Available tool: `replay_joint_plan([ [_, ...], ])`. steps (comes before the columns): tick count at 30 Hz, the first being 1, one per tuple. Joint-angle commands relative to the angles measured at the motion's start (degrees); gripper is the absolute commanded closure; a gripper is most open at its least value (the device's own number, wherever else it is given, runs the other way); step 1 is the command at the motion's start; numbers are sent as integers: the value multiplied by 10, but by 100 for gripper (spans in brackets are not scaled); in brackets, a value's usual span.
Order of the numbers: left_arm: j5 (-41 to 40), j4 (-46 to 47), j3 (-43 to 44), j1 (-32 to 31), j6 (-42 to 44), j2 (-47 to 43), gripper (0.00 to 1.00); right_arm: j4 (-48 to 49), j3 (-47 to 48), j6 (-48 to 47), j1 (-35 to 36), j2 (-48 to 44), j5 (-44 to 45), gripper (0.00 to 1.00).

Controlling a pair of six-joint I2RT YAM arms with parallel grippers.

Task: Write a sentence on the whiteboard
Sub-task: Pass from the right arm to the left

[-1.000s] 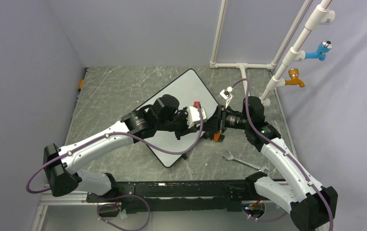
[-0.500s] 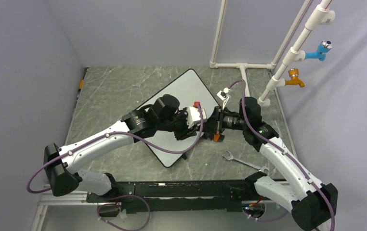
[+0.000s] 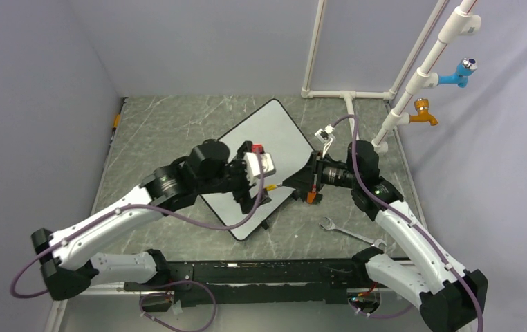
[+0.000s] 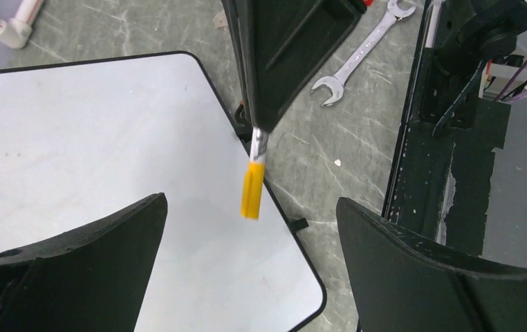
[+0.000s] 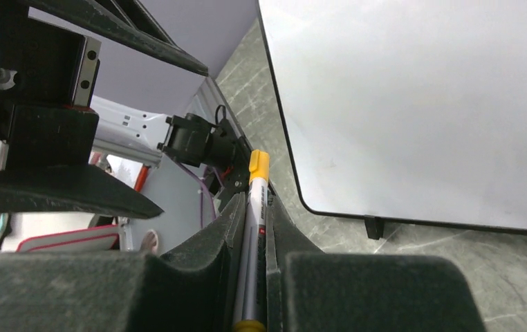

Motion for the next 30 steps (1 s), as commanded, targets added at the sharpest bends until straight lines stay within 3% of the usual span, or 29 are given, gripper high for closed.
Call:
replay_joint_plan([
  [1,10,-5,-32,17,-32,-71,1,74,-13,7,2,-27,-20,100],
  [9,190,70,-78,136,-134,-181,4,167,-22,33,2,-49,-50,100],
  [16,287,153,-132,233,-217,-192,11,283,-31,90,3,-52,-75,100],
  [21,400,315,-209,299,-314,-172,17,331,-28,124,2,-29,-82,100],
  [30,500,552,-270,303,-431,-134,25,391,-33,166,2,-5,-86,100],
])
